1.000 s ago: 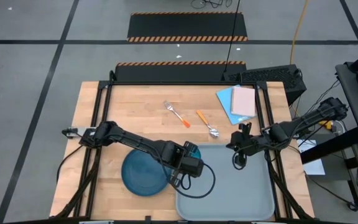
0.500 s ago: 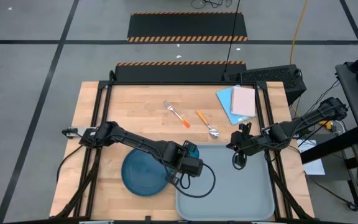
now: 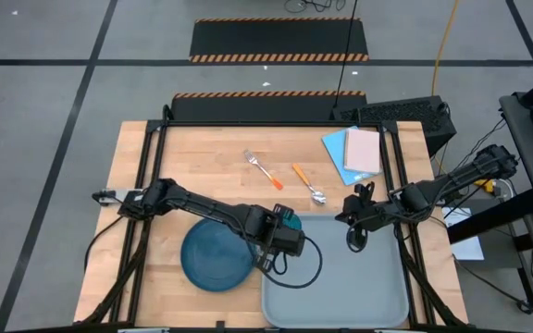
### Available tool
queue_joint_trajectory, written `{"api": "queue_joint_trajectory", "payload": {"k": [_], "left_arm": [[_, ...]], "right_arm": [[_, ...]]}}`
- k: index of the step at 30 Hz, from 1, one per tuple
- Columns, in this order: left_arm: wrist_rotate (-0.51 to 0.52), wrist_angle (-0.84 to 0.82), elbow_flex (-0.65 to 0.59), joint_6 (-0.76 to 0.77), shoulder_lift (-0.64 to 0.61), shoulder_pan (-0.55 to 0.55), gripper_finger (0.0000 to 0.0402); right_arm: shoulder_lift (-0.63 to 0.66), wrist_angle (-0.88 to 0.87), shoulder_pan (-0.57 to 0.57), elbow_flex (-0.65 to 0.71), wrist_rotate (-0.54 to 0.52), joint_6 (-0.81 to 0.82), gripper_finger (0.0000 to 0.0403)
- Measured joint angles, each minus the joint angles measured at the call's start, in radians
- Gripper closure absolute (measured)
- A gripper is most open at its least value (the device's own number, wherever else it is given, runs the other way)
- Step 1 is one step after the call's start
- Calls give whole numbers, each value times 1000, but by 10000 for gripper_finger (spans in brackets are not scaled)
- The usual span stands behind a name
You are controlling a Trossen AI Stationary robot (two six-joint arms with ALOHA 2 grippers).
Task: Pick and place plate/cup/fork/spoon on tray
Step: Put the blue cup to the top left of the gray tray, then put the blue plate on the center of the gray tray
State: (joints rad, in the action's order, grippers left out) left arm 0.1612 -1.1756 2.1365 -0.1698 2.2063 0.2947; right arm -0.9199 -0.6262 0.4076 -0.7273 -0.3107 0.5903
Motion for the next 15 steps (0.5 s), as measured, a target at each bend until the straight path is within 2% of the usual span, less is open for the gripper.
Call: {"api": "queue_joint_trajectory", "payload": {"k": [7,15], "left_arm": [[0,62,0,-8,0,4,236],[75,51,1,8,-50,8,227]], "right_arm": [[0,6,0,0,0,-4,403],[0,25,0,-1,-3,-39,403]]}}
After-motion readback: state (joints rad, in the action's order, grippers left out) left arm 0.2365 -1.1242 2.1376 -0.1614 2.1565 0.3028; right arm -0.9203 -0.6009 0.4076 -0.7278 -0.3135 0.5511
